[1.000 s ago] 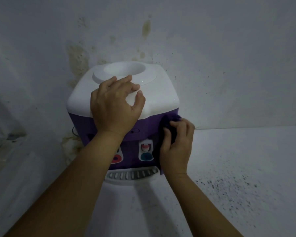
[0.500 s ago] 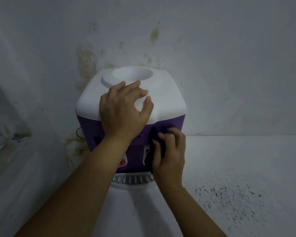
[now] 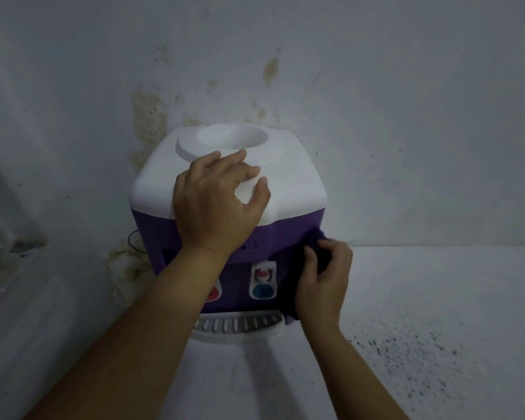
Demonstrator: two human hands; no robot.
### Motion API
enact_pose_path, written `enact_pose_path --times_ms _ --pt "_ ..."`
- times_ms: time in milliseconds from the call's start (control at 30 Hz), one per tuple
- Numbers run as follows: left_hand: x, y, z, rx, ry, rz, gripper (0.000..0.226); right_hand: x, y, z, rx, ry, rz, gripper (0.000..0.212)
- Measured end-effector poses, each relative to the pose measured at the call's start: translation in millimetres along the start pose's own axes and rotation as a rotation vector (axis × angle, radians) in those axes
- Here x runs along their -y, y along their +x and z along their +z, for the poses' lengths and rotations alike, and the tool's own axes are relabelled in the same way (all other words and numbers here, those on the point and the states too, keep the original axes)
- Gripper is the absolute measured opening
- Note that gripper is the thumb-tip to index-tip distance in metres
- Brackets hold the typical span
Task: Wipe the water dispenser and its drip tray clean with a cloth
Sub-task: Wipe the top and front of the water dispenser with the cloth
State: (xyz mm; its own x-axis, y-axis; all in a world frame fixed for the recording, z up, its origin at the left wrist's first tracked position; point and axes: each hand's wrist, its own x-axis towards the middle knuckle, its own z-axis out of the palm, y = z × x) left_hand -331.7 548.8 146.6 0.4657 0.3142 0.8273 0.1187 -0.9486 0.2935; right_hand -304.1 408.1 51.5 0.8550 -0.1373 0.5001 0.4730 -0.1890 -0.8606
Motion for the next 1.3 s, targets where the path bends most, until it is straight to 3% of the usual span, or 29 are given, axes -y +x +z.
enact_pose_path --times_ms 100,167,367,467,567,733,933,1100,1200,1300 --pt "0.1 0.6 0.4 0.003 -0.001 -0.009 0.028 26.6 28.2 -1.2 -0.058 0.062 -0.115 0.016" --pt "-0.7 0.9 0.2 0.013 0.007 -0.008 0.03 26.3 33.0 0.9 -0.066 0.121 -0.088 0.013" --pt "0.1 -0.2 -0.3 -0.001 0.012 -0.002 0.029 -31.5 -14.9 5.9 0.029 0.081 0.427 0.02" --pt "-2.1 1.0 -0.6 -0.01 0.009 -0.003 0.027 -19.6 5.1 2.8 0.008 0.116 0.322 0.01" --pt "-3.4 0.5 -0.5 -0.032 0.012 0.002 0.025 -20.4 7.5 5.2 0.013 0.131 0.242 0.017" --pt "-0.3 -0.2 2.4 -0.064 0.006 0.051 0.024 -66.3 -26.9 7.2 0.131 -0.061 0.625 0.008" --pt "1.1 -0.4 3.1 -0.133 -0.054 0.095 0.021 -49.9 -20.2 9.5 0.033 0.036 0.378 0.006" --pt "-1.6 -2.0 1.4 -0.122 -0.061 0.092 0.02 -77.4 -29.3 -10.3 0.295 -0.132 0.639 0.006" --pt "1.3 -3.1 -9.4 -0.149 -0.247 0.059 0.02 -59.9 -43.3 -25.6 0.384 -0.113 0.542 0.008" --pt "-0.6 -29.7 -32.8 -0.204 -0.531 -0.135 0.018 -17.9 -63.2 -30.5 0.462 0.038 0.377 0.015"
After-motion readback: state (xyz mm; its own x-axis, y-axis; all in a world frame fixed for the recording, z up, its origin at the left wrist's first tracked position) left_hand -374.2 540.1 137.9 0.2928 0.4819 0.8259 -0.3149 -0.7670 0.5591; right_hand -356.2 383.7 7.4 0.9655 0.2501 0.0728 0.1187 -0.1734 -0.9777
